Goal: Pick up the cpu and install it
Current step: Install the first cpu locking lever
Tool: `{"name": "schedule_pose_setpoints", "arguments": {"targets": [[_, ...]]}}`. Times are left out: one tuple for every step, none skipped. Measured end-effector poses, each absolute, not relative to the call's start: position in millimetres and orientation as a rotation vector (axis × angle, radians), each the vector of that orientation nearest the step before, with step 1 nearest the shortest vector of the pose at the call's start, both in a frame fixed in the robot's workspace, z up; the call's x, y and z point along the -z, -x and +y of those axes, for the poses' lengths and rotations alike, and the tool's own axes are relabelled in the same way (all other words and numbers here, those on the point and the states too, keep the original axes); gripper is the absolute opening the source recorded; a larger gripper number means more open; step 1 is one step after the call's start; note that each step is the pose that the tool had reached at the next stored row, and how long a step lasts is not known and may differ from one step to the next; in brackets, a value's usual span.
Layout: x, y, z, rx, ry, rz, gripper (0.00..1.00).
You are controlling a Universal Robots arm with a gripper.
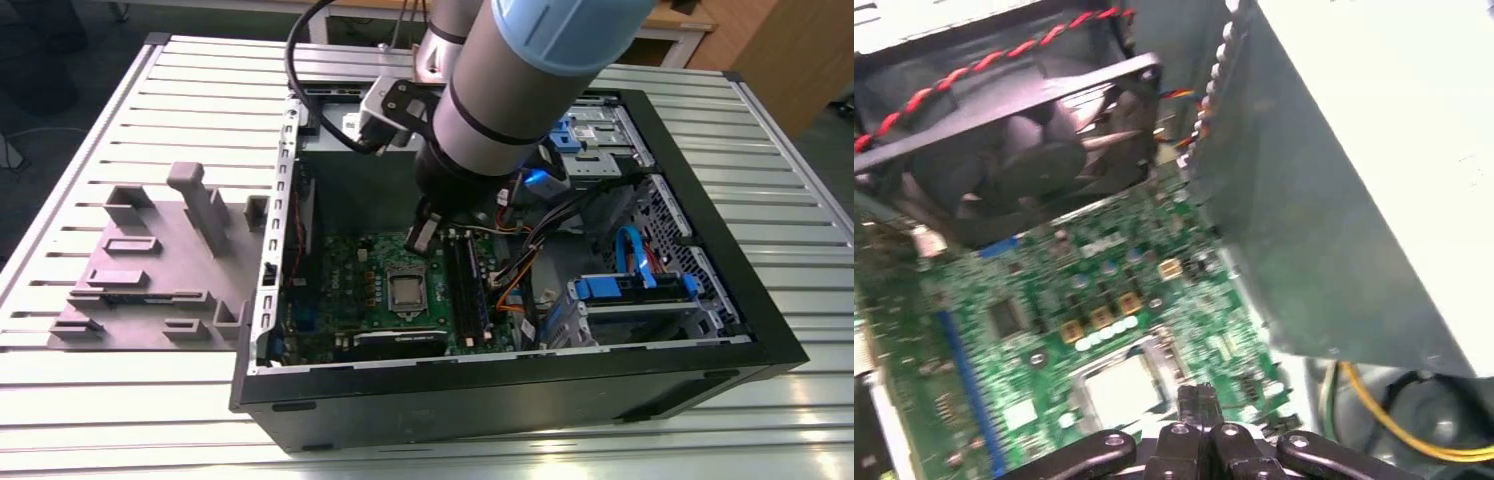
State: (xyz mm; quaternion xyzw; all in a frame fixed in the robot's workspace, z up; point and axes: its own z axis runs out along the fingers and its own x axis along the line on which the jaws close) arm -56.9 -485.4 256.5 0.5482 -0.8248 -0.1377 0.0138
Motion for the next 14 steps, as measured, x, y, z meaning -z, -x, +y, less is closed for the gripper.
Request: {"name": "schedule_pose_setpoints", "arguments": {"targets": [[-256.4,56.9,-485.4,0.453,-1.713,-2.573,0.10],[-256.4,56.9,-485.4,0.475,-1.718,-2.576,0.10],[-256.5,56.9,-485.3,0.498,-1.723,-2.579,0.10],[-256.5,56.9,-485.1,0.518,-1.727,-2.582,0.10],[-256.5,56.9,-484.4,0.526,-1.729,-2.584,0.10],[-256.4,56.9,-483.5,0.529,-1.729,-2.584,0.10],[-256.4,56.9,-482.4,0.530,-1.729,-2.584,0.10],[-256.5,56.9,-480.8,0.530,-1.729,-2.584,0.10],[-256.5,56.8,-478.8,0.530,-1.730,-2.584,0.10],[-256.5,56.9,-476.7,0.530,-1.729,-2.584,0.10],[-256.4,56.8,-474.5,0.530,-1.730,-2.584,0.10],[-256.4,56.8,-472.5,0.530,-1.730,-2.584,0.10],[-256.4,56.6,-470.7,0.530,-1.730,-2.584,0.10],[-256.3,56.5,-468.9,0.530,-1.729,-2.584,0.10]]}}
